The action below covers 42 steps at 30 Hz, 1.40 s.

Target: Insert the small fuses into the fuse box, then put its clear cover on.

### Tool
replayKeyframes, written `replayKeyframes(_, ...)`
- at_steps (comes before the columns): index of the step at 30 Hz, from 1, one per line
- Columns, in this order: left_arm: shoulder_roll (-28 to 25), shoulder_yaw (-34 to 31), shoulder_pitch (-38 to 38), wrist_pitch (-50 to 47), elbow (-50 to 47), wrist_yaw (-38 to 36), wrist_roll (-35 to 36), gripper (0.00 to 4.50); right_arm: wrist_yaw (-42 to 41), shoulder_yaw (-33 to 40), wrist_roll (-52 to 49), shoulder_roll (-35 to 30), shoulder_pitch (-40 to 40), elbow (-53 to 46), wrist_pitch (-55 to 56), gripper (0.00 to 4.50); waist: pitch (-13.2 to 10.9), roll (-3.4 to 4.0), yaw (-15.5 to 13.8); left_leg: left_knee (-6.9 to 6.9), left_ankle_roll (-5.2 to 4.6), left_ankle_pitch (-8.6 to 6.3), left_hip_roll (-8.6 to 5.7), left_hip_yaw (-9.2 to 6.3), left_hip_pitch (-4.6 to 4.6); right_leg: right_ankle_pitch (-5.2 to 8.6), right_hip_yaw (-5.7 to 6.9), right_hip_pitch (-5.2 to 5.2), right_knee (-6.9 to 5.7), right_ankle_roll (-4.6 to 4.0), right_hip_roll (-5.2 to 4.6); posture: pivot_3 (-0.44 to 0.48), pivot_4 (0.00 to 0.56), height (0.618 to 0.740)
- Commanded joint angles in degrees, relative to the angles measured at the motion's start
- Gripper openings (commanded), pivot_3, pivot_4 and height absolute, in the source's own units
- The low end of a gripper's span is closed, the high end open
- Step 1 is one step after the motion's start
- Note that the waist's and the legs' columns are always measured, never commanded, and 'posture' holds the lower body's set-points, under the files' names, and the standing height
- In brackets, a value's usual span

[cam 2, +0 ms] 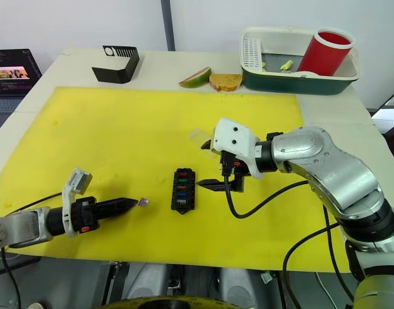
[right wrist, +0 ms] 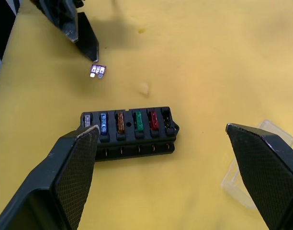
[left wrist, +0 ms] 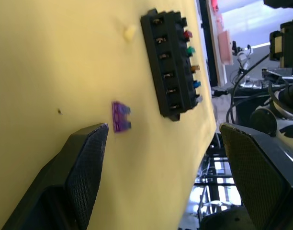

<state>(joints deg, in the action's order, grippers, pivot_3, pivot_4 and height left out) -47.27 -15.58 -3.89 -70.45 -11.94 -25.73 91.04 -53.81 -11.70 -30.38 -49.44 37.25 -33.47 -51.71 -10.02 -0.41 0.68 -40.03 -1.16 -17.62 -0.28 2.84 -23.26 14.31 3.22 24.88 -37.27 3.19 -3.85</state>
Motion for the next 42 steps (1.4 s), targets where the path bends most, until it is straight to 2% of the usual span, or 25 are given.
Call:
replayKeyframes(1,0.5,-0.8,-1.7,0.1,-1.3,2.7,2.6,3.91,0.2,0.5,0.3,0.4,1.3,-0.9,0.9,4.5,0.0,0.0,0.0,0.0,0.0,0.0,0.0,0.0,0.0,0.0,0.0,0.0,0.0,0.0,0.0,0.0,0.15,0.74)
replayKeyframes(9,2.3,0.9,-6.6,2.7,-5.5,8.8,9.8,3.91,-0.2,0.5,0.7,0.4,1.4,-0.6,1.1,4.5,0.0,0.02,0.1,0.03,0.0,-0.01,0.0,0.01,0.01,0.08,-0.01,0.0,0.02,-0.16,-0.02,0.0,0.15,0.74)
replayKeyframes(16,6.1,2.1,-7.9,6.2,-3.9,8.1,3.2,3.91,-0.5,0.4,1.1,0.5,1.6,-0.4,1.3,4.5,0.0,0.06,-0.1,0.03,-0.04,-0.03,-0.04,0.02,0.02,0.09,-0.01,-0.02,0.05,-0.18,-0.05,0.0,0.15,0.74)
replayKeyframes(21,9.5,1.9,-8.3,9.7,-2.2,7.7,-3.7,3.91,-0.4,0.2,1.3,0.6,1.7,-0.5,1.3,4.5,0.3,0.47,-0.2,0.06,-0.09,-0.06,-0.08,0.03,0.24,0.12,0.0,-0.26,0.12,-0.22,-0.09,0.0,0.15,0.74)
replayKeyframes(26,12.5,1.5,-7.9,11.3,-3.6,10.1,-4.9,3.91,-0.1,-0.1,1.3,0.9,1.6,-0.6,1.2,4.5,0.4,0.65,-0.2,0.31,-0.12,-0.08,-0.17,0.07,0.83,0.14,0.0,-0.76,0.2,-0.26,-0.24,0.0,0.15,0.74)
replayKeyframes(32,15.5,1.3,-7.3,12.9,-6.2,14.3,-5.6,3.91,0.0,-0.4,1.2,1.0,1.7,-0.8,1.2,4.5,0.4,0.66,-1.1,0.34,-0.11,-0.07,-0.19,0.08,0.83,0.15,0.0,-0.76,0.2,-0.26,-0.28,0.0,0.15,0.74)
replayKeyframes(35,16.5,1.6,-7.5,13.3,-7.4,15.8,-6.4,3.11,-0.1,-0.5,1.2,1.0,1.7,-0.7,1.2,4.5,0.4,0.66,-1.3,0.34,-0.12,-0.07,-0.19,0.09,0.83,0.15,0.0,-0.76,0.21,-0.27,-0.28,0.0,0.15,0.74)
replayKeyframes(38,17.0,1.9,-8.1,13.3,-8.4,16.5,-6.7,1.55,-0.2,-0.6,1.3,1.0,1.8,-0.6,1.3,4.5,0.4,0.65,-1.3,0.34,-0.12,-0.08,-0.2,0.09,0.82,0.15,0.0,-0.75,0.25,-0.27,-0.28,0.0,0.15,0.74)
replayKeyframes(42,17.1,1.8,-8.7,13.3,-9.5,17.5,-6.8,1.55,-0.5,-0.8,1.5,1.0,2.0,-0.3,1.6,4.5,0.4,0.65,-1.2,0.4,-0.12,-0.08,-0.2,0.09,0.81,0.16,0.0,-0.71,0.25,-0.29,-0.28,0.0,0.15,0.74)
